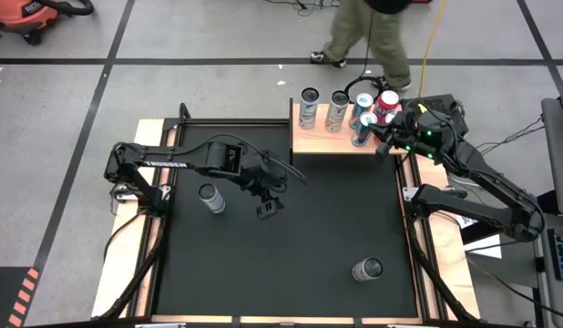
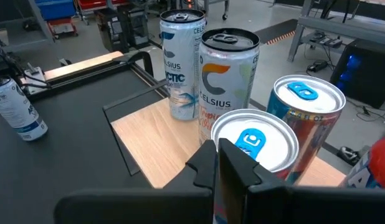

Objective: Place canned beverage on shelf
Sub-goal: Put the blue soda can on the shelf aligned with the blue soda can, then put the white yellow soda can on the shelf aligned with the white yellow soda can

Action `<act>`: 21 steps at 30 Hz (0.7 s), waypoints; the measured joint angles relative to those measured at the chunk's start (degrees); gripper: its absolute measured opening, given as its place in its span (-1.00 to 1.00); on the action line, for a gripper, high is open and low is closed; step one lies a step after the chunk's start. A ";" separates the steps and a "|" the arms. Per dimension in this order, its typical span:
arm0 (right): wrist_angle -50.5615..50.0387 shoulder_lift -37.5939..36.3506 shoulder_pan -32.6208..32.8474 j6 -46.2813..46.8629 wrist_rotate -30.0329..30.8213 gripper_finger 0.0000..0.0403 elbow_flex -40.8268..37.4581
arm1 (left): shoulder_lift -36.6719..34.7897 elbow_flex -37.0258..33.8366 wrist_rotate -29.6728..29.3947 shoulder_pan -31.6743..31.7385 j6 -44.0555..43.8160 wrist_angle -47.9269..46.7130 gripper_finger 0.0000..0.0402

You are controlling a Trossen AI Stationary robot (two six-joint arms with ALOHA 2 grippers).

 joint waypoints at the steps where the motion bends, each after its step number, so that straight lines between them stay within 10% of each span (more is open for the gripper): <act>1: -0.16 0.00 0.00 0.00 0.00 -1.00 0.00 | 0.00 0.00 0.00 0.00 0.00 0.02 0.61; 21: 2.58 -6.12 0.02 -0.37 -2.47 -1.00 -0.02 | 0.00 0.00 0.00 0.00 -0.28 0.00 0.61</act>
